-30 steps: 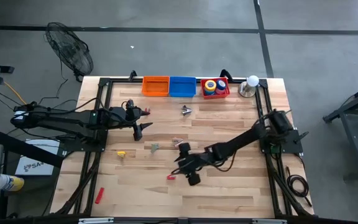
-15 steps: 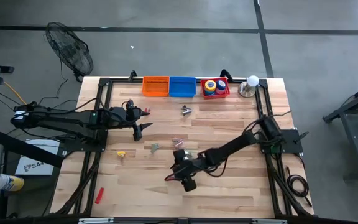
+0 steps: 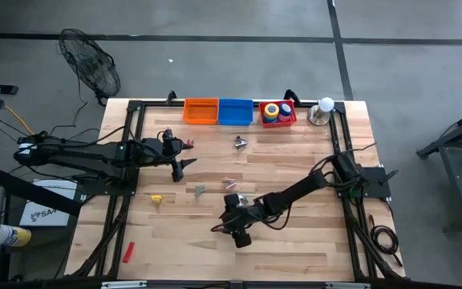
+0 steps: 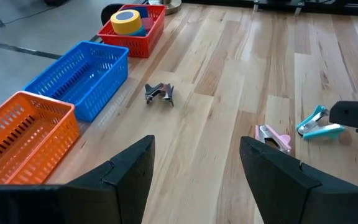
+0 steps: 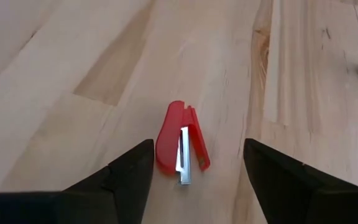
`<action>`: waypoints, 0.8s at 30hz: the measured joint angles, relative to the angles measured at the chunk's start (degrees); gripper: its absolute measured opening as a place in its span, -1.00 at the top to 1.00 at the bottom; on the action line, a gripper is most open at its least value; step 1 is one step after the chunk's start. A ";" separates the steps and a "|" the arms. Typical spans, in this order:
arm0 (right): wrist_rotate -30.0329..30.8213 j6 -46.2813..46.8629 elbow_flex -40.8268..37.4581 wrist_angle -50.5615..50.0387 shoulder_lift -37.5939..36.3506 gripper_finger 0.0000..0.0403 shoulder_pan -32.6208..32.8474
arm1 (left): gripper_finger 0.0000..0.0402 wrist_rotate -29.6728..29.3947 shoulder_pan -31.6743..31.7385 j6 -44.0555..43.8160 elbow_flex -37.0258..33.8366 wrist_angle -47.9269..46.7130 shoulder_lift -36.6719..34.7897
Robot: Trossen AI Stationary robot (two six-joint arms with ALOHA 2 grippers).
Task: Pick and place Stapler, Stapler remover, tape
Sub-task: Put the red stapler into the blue bin
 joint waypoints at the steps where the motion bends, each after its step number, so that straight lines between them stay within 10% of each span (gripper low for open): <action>1: -0.18 0.36 0.00 0.16 0.31 -0.18 0.00 | -0.16 0.00 0.00 0.00 0.00 0.00 0.00; 24: -2.13 4.29 0.13 2.90 3.09 0.28 -0.07 | -0.16 -0.02 -0.02 -0.26 0.00 -0.90 0.02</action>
